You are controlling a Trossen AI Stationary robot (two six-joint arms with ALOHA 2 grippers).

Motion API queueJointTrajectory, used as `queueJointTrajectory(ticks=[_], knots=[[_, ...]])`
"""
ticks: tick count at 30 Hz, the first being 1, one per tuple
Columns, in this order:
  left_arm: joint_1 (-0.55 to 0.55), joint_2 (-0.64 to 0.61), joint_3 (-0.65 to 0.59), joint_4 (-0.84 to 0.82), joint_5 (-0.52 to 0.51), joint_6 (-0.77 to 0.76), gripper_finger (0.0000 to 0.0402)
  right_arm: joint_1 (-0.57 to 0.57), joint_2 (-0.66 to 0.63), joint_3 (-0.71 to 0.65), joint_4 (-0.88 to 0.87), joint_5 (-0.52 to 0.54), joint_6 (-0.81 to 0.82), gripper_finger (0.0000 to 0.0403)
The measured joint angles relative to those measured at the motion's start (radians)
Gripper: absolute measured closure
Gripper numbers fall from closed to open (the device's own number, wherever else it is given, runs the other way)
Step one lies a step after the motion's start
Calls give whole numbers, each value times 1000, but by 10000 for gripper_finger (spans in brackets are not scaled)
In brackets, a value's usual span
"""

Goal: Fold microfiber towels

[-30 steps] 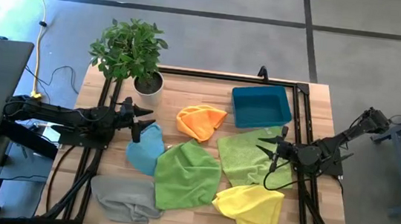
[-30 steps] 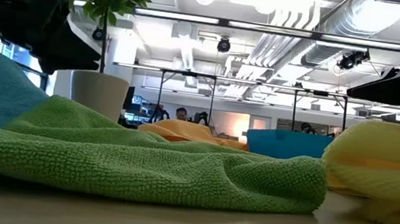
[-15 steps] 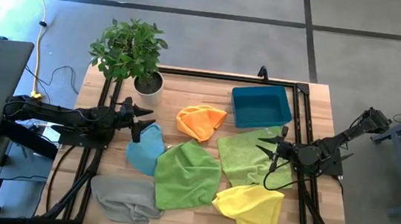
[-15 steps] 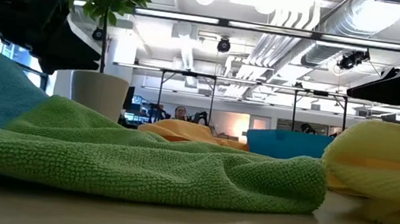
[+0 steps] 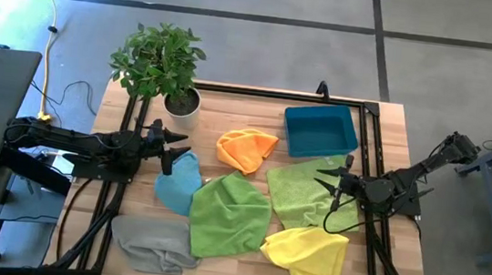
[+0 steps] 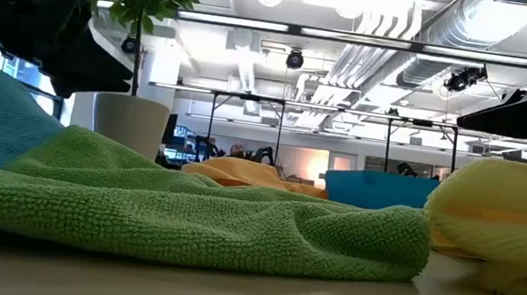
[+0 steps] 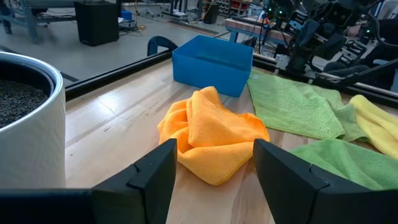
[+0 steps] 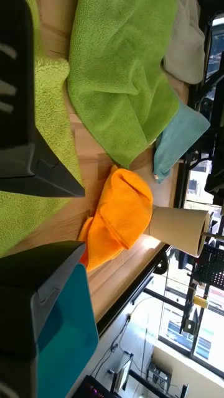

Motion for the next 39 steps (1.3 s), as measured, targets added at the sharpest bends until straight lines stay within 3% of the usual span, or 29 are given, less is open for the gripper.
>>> queueJointTrajectory(ticks=[30,39], knots=[[0,0,0,15,-8,-8,199,0,0,0,0,0,0,287],[0,0,0,16,76,-104,199,0,0,0,0,0,0,287]])
